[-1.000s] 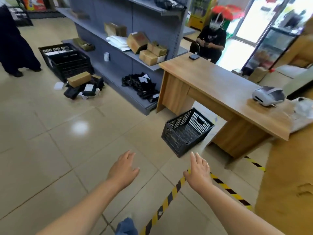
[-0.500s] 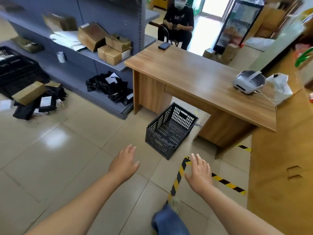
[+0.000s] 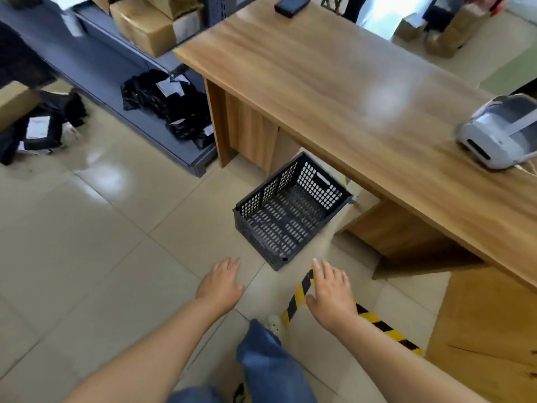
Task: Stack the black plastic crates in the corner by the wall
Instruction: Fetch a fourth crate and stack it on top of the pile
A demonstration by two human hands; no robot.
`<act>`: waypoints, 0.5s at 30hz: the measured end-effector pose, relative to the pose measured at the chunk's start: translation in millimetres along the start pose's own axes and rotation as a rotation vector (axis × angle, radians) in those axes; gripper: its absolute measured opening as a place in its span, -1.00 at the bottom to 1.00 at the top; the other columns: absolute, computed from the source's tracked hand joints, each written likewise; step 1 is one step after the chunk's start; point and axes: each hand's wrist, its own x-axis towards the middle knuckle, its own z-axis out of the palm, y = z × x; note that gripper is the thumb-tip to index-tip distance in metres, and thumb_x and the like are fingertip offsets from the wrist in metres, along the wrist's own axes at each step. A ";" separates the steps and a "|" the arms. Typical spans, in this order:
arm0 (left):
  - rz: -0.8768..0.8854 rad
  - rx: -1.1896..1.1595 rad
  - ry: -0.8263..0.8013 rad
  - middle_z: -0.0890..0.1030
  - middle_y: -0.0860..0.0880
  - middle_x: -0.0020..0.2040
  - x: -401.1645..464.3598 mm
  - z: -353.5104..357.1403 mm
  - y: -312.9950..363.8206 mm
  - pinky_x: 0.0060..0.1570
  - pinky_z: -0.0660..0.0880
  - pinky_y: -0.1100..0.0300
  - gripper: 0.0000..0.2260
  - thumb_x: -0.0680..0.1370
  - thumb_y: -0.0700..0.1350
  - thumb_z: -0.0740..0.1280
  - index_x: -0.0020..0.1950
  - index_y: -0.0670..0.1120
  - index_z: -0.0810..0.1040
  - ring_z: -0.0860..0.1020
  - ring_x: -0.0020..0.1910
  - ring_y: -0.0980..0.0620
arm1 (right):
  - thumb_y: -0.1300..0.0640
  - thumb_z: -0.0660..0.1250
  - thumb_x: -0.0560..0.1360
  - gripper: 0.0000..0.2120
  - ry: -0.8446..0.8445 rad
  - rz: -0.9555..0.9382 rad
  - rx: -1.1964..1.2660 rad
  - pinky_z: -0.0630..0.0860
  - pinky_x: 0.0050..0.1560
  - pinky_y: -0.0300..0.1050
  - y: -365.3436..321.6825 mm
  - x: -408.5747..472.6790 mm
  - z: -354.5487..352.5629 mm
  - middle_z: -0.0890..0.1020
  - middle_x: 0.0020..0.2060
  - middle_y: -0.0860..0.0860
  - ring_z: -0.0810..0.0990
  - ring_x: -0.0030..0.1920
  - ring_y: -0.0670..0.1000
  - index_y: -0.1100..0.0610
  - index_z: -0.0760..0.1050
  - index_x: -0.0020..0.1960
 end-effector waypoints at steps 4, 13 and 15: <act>-0.039 -0.055 -0.064 0.05 -0.09 0.56 77.8 24.1 10.2 0.44 0.15 0.08 -0.42 0.57 -0.04 0.14 0.55 -0.01 0.00 0.10 0.50 -0.07 | 0.08 0.14 0.54 -0.30 -0.054 -0.007 -0.020 -0.08 0.52 0.04 20.9 75.4 24.5 -0.01 0.54 0.05 -0.01 0.52 0.12 0.07 -0.16 0.55; 0.052 0.060 -0.214 -0.06 -0.09 0.57 251.8 121.4 -20.2 0.47 0.01 0.05 -0.45 0.60 0.00 0.09 0.56 -0.02 -0.03 -0.02 0.54 -0.07 | 0.07 0.09 0.57 -0.32 -0.217 -0.142 -0.128 -0.19 0.49 -0.01 23.4 224.5 144.6 -0.06 0.55 -0.01 -0.09 0.54 0.03 0.10 -0.22 0.55; 0.058 0.065 -0.196 -0.02 -0.10 0.57 282.8 140.8 -27.8 0.45 0.06 0.03 -0.46 0.59 -0.04 0.12 0.54 -0.04 0.03 0.02 0.53 -0.07 | 0.09 0.09 0.57 -0.33 -0.188 -0.124 -0.116 -0.21 0.48 -0.02 25.1 247.4 168.7 -0.07 0.55 -0.01 -0.11 0.54 0.02 0.07 -0.21 0.55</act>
